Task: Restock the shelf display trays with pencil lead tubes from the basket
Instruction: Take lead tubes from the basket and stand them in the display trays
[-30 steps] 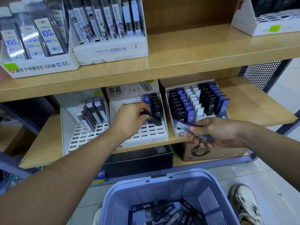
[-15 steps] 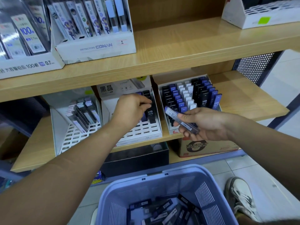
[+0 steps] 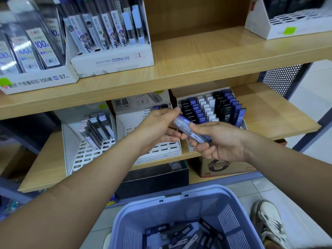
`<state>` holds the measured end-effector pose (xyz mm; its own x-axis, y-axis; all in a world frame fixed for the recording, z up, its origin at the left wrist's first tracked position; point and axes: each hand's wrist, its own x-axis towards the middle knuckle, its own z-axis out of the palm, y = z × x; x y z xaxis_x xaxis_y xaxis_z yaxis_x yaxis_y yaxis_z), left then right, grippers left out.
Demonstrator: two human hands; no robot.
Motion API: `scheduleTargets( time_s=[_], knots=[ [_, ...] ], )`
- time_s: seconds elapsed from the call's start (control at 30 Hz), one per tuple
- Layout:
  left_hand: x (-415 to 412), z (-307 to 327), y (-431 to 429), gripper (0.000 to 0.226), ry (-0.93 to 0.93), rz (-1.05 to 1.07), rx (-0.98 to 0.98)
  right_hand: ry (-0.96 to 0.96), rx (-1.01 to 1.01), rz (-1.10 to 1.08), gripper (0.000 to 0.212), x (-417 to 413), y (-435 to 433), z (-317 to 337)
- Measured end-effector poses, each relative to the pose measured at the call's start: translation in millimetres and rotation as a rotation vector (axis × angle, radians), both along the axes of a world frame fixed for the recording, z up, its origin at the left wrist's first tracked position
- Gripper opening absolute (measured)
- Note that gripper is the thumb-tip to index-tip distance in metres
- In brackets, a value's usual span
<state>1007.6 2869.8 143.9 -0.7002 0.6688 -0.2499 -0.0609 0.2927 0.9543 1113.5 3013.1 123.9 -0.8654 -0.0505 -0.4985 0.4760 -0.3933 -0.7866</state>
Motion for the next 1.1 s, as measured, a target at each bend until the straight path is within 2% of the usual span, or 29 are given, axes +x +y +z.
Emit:
scheduleTargets(
  time_s=[0.07,0.13,0.27,0.43,0.53,0.67,0.77,0.87,1.03,1.1],
  knots=[
    [4.7,-1.6,-3.4,0.022,0.004,0.022,0.025,0.009,0.027,0.024,0.037,-1.7,-4.9,2.2],
    [4.2,-1.5,-6.7,0.012,-0.002,0.09,0.049,0.0,0.076,0.014,0.039,-2.9,-8.3,3.3],
    [-4.3,2.4,-17.3,0.033,-0.145,0.092,0.151,0.002,0.186,-0.082,0.031,-2.3,-7.7,3.2],
    [-7.3,6.7,-28.3,0.031,-0.046,0.106,0.139,0.051,0.23,-0.143,0.015,-1.8,-12.3,5.8],
    [-10.0,6.5,-32.4,0.026,-0.015,0.146,0.139,0.085,0.266,-0.115,0.016,-1.4,-14.2,8.3],
    [-11.4,8.4,-36.7,0.022,-0.122,0.152,0.189,0.118,0.381,0.002,0.014,-1.7,-20.1,6.5],
    [-12.6,9.2,-41.8,0.015,-0.167,0.116,0.09,0.165,0.42,0.031,0.014,-2.9,-29.9,2.2],
    [-17.3,7.3,-47.7,0.016,-0.099,0.08,-0.013,0.152,0.593,0.063,0.015,-1.8,-36.5,-1.0],
    [-20.1,6.6,-50.2,0.01,0.137,0.139,-0.029,0.045,0.981,0.275,0.025,8.1,-12.9,-3.7],
    [-15.2,5.9,-48.6,0.009,0.222,0.149,-0.018,-0.025,1.012,0.293,0.031,16.0,0.7,-2.0]
  ],
)
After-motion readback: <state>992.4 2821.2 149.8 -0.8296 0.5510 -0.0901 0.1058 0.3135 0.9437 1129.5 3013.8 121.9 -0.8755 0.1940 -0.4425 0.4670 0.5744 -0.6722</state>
